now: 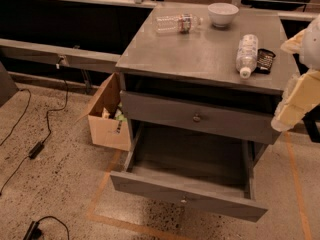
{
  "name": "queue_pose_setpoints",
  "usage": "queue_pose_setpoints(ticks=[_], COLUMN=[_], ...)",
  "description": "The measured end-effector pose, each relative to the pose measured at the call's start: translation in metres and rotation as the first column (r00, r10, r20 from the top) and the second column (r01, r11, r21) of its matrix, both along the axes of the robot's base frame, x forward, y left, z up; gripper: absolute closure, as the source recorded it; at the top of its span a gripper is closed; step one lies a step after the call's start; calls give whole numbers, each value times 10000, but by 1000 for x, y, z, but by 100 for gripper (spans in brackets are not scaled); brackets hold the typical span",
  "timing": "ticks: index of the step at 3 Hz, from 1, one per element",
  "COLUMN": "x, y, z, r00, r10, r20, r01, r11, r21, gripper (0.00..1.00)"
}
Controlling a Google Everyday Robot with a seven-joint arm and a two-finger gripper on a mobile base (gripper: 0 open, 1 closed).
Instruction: Place blue plastic bottle into middle drawer
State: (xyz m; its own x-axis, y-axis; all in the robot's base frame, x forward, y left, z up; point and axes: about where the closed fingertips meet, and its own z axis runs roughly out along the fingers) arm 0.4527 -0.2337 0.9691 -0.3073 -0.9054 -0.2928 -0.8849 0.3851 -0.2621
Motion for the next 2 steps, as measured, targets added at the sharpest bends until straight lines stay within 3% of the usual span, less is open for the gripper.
queue_pose_setpoints(ticks=[1, 2], x=[27, 75], y=[-45, -88], z=[-16, -17], r00=[9812, 9150], r10=[-1797, -3789], r20=[711, 1385], r01=[1681, 3173], r11=[9751, 8880], r21=[1446, 3327], gripper=[0, 0])
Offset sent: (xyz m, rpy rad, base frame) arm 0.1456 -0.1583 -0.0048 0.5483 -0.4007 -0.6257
